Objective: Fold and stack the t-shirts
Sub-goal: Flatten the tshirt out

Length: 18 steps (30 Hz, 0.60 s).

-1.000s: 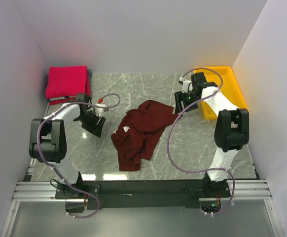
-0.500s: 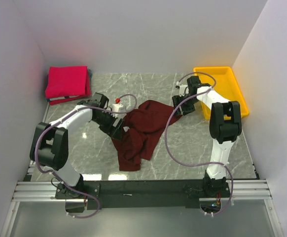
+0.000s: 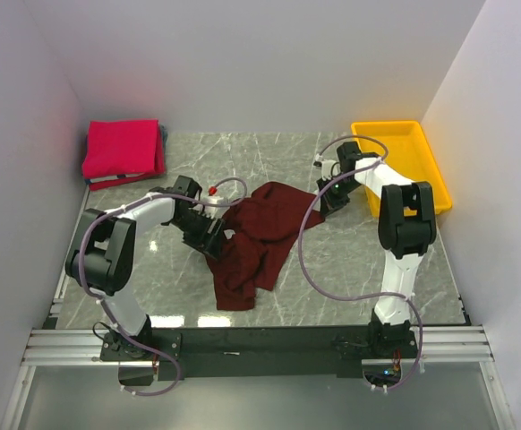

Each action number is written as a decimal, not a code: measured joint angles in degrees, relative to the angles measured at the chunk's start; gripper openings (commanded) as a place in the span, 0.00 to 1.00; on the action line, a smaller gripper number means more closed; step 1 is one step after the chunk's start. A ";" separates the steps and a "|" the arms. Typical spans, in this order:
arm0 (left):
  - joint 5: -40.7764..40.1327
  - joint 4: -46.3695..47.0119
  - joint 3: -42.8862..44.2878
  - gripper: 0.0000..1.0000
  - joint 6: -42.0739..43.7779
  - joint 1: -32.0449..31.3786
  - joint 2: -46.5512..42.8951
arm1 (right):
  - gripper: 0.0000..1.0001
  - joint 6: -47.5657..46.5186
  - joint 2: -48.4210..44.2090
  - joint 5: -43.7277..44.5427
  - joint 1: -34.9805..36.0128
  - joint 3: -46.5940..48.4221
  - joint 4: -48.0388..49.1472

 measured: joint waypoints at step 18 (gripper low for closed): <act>-5.70 -8.74 3.78 0.01 14.75 21.24 -0.81 | 0.00 -4.83 -24.30 -5.33 -3.41 -11.58 -4.96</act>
